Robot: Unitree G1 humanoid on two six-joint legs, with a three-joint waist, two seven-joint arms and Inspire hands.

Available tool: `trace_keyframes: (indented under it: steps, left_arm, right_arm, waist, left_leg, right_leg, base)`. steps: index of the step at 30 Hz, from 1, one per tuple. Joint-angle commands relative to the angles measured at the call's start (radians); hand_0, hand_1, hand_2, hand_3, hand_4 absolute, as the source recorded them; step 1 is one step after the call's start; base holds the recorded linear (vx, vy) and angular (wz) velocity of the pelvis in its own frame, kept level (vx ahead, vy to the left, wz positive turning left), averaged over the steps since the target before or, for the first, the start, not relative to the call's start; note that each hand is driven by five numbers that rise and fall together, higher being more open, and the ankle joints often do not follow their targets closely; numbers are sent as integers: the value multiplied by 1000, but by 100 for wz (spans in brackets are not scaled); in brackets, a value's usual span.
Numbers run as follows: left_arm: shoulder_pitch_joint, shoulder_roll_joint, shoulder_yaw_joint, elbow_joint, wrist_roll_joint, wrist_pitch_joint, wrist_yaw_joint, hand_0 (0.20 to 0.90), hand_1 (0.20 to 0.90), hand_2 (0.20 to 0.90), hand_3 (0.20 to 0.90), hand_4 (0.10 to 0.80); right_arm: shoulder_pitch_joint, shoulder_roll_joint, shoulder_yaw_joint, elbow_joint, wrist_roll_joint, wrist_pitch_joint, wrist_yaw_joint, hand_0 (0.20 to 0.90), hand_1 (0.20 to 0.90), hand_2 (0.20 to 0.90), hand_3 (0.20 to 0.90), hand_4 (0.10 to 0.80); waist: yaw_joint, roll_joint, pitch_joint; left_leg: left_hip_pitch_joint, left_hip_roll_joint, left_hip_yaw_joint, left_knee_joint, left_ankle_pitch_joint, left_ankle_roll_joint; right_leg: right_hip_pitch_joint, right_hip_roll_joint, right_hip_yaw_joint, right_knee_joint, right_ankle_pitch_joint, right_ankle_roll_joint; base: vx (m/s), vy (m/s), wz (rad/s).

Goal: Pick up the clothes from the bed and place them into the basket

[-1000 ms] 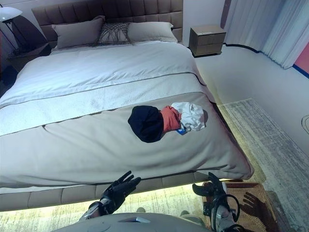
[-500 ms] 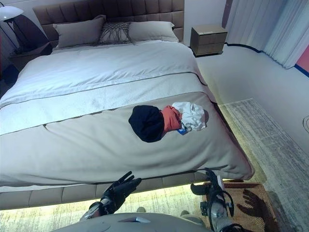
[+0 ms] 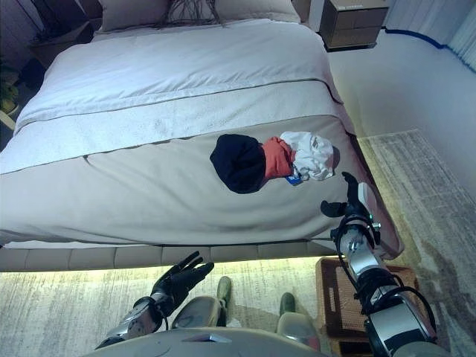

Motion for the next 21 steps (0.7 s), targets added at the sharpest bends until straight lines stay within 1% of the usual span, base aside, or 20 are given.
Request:
trace_keyframes:
  steps: [1,2,4,5,6,7,8,9,11,12,14,16,18,20,21]
  left_arm:
    - [-63,53,-26,-116,-44,-45,12,900,900,900,900,800]
    - [-74,69,-43,-121,-65,-60,18,900,900,900,900,800]
    - [-104,89,-52,-121,-105,-73,13,900,900,900,900,800]
    - [-133,99,-53,-122,-134,-82,7,900,900,900,900,800]
    - [-147,104,-50,-141,-152,-90,14,900,900,900,900,800]
    - [-146,104,-50,-145,-153,-91,16,900,900,900,900,800]
    - [-139,104,-42,-184,-164,-85,21,900,900,900,900,800]
    - [-145,106,-46,-212,-161,-75,23,900,900,900,900,800]
    - [-155,108,-66,-245,-172,-75,11,900,900,900,900,800]
    - [-155,109,-70,-254,-175,-75,11,900,900,900,900,800]
    - [-150,117,-80,-297,-209,-90,-1,900,900,900,900,800]
    - [-144,123,-92,-336,-245,-109,-21,900,900,900,900,800]
    - [-131,130,-112,-395,-280,-129,-42,900,900,900,900,800]
    - [-126,137,-130,-447,-313,-151,-56,900,900,900,900,800]
    - [-125,139,-131,-463,-317,-155,-59,900,900,900,900,800]
  right_arm:
    - [-126,-34,-22,-35,-42,-32,-59,900,900,900,900,800]
    - [-180,-40,-6,-12,-58,-4,-80,900,900,900,900,800]
    - [-261,-49,29,-10,-61,45,-99,900,900,900,900,800]
    - [-325,-58,48,7,-69,63,-109,900,900,900,900,800]
    - [-379,-76,58,20,-68,76,-112,900,900,900,900,800]
    - [-381,-78,58,17,-64,78,-113,900,900,900,900,800]
    - [-395,-101,56,-6,-46,99,-114,900,900,900,900,800]
    - [-411,-124,47,-4,-39,104,-107,900,900,900,900,800]
    - [-485,-192,45,42,-34,117,-81,900,900,900,900,800]
    - [-500,-203,51,51,-35,121,-83,900,900,900,900,800]
    - [-571,-264,74,78,-15,136,-71,900,900,900,900,800]
    - [-613,-289,98,85,-46,150,-87,900,900,900,900,800]
    - [-659,-329,127,89,-52,158,-130,900,900,900,900,800]
    - [-700,-350,147,69,-76,196,-171,900,900,900,900,800]
    - [-715,-360,156,67,-84,209,-173,900,900,900,900,800]
  waist:
    - [33,-33,4]
    - [38,-30,14]
    - [39,-30,31]
    - [38,-29,45]
    - [38,-27,61]
    - [39,-27,62]
    - [46,-34,73]
    - [55,-38,82]
    - [74,-35,100]
    - [77,-33,103]
    - [86,-15,130]
    - [88,2,155]
    - [88,22,186]
    - [89,33,212]
    - [90,36,219]
  left_leg:
    - [-46,-17,-11,108,-108,38]
    - [-30,-19,-32,109,-117,40]
    - [-38,-20,-42,116,-125,35]
    - [-55,-19,-43,122,-130,33]
    - [-83,-13,-44,136,-127,34]
    - [-86,-12,-44,138,-128,34]
    - [-109,-7,-39,157,-127,27]
    - [-129,-3,-40,168,-121,19]
    - [-164,-2,-56,176,-113,3]
    - [-170,-2,-59,177,-112,0]
    - [-214,-3,-73,197,-103,-10]
    - [-253,-5,-86,224,-98,-17]
    - [-293,-12,-97,252,-98,-17]
    - [-332,-22,-100,279,-100,-15]
    - [-344,-26,-100,285,-102,-14]
  right_leg:
    - [-73,-41,-30,313,-74,37]
    - [-109,-60,-20,303,-61,45]
    - [-118,-70,1,229,-43,44]
    - [-127,-70,24,190,-31,40]
    - [-140,-60,45,176,-32,31]
    - [-140,-59,45,175,-33,30]
    - [-135,-58,33,169,-39,28]
    - [-131,-61,9,160,-40,25]
    - [-135,-59,-18,151,-47,19]
    - [-138,-60,-23,151,-49,18]
    - [-181,-62,-51,186,-66,7]
    - [-225,-63,-58,235,-84,-5]
    - [-276,-61,-60,290,-103,-19]
    - [-329,-65,-65,338,-114,-27]
    - [-346,-65,-65,351,-117,-28]
  base:
    - [53,-9,-12]
    - [33,-64,-5]
    - [-52,-84,-8]
    - [-137,-123,-10]
    - [-106,-112,-5]
    - [-45,-174,7]
    - [3,-176,17]
    - [-9,-208,30]
    - [-34,-122,33]
    - [-44,-78,29]
    - [-64,-25,33]
    - [-38,27,13]
    - [-17,6,1]
    - [-33,5,9]
    - [-51,11,11]
